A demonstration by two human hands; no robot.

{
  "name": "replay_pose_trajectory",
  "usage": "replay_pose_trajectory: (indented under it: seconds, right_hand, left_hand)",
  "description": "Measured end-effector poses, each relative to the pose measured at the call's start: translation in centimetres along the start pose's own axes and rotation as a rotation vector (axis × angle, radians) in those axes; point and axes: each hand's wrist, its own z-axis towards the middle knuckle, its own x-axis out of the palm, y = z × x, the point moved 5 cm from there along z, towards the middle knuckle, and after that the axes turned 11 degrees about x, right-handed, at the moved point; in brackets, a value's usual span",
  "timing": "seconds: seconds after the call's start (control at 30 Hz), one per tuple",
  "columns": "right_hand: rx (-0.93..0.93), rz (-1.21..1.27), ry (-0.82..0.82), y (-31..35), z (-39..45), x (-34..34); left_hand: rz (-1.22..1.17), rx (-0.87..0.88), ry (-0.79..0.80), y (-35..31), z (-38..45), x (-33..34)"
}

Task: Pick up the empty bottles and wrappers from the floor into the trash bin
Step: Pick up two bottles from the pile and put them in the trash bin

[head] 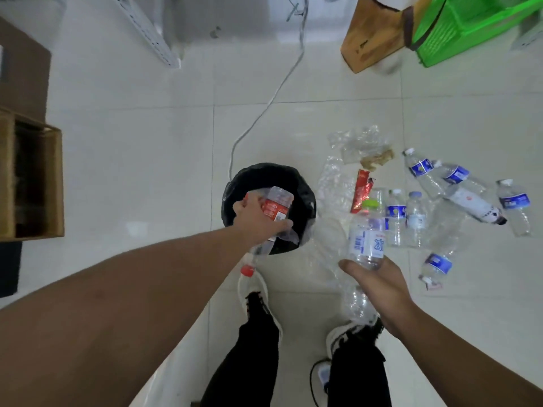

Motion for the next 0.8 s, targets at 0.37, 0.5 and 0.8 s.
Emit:
replay_pose_trajectory:
  seconds: [0.37, 0.5, 0.8]
  right_hand:
    - [0.013, -0.112, 0.103, 1.6, -2.7, 4.1]
    - [0.019, -0.124, 0.134, 3.6, -2.7, 5.3]
    - [-0.004, -0.015, 0.163, 7.4, -0.7, 12.9]
  left_hand:
    - [0.013, 0.101, -0.068, 3.7, -4.4, -3.6]
    - [-0.005, 0.061, -0.092, 5.1, -5.4, -4.3]
    - [-0.054, 0.002, -0.156, 8.4, -5.6, -4.8]
